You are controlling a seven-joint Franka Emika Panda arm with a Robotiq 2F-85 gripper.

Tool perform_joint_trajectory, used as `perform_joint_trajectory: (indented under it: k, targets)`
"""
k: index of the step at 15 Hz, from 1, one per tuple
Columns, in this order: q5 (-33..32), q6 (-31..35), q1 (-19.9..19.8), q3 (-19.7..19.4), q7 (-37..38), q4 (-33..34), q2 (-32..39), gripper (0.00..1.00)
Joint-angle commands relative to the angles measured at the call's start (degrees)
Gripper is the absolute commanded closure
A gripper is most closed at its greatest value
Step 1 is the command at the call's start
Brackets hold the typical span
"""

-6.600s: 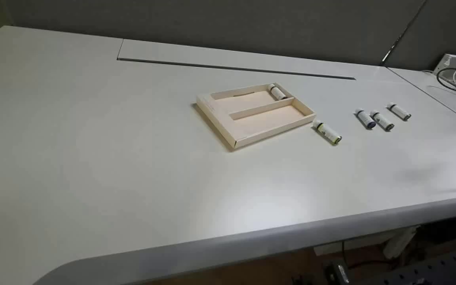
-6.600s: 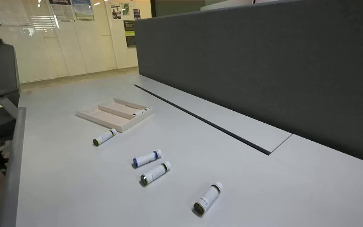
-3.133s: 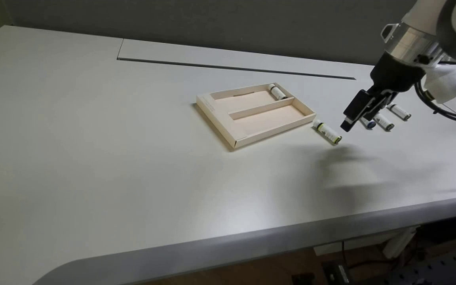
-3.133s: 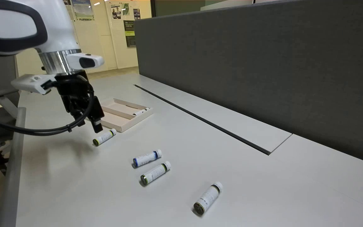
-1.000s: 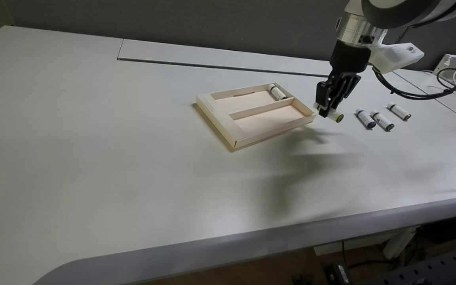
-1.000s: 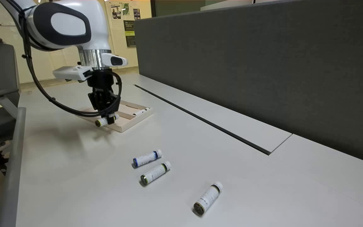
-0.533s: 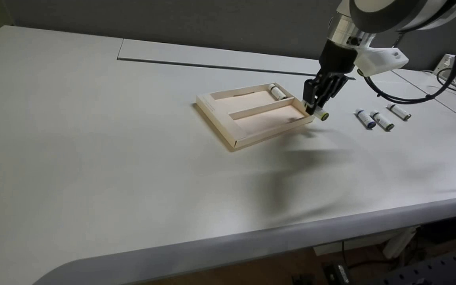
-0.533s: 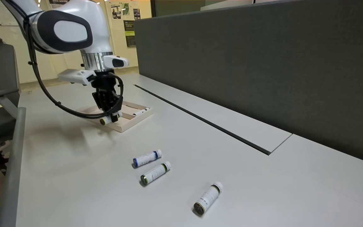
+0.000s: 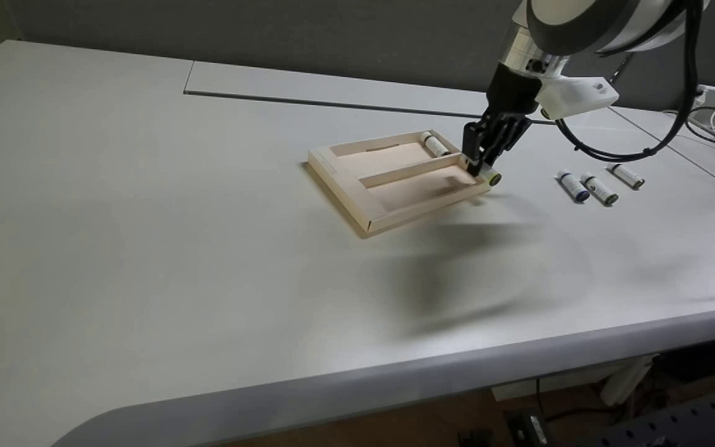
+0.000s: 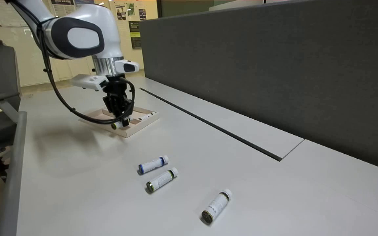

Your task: Pick up the objects and put them in the box

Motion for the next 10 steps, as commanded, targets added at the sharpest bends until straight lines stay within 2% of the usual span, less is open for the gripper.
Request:
perform_joint_trajectory:
  k: [1, 10]
  targets:
    - [-0.1, -0.2, -0.1, 0.0, 2.1, 2.8, 2.1, 0.93]
    - [-0.2, -0.3, 0.3, 0.1, 2.2, 5.1, 3.4, 0.93]
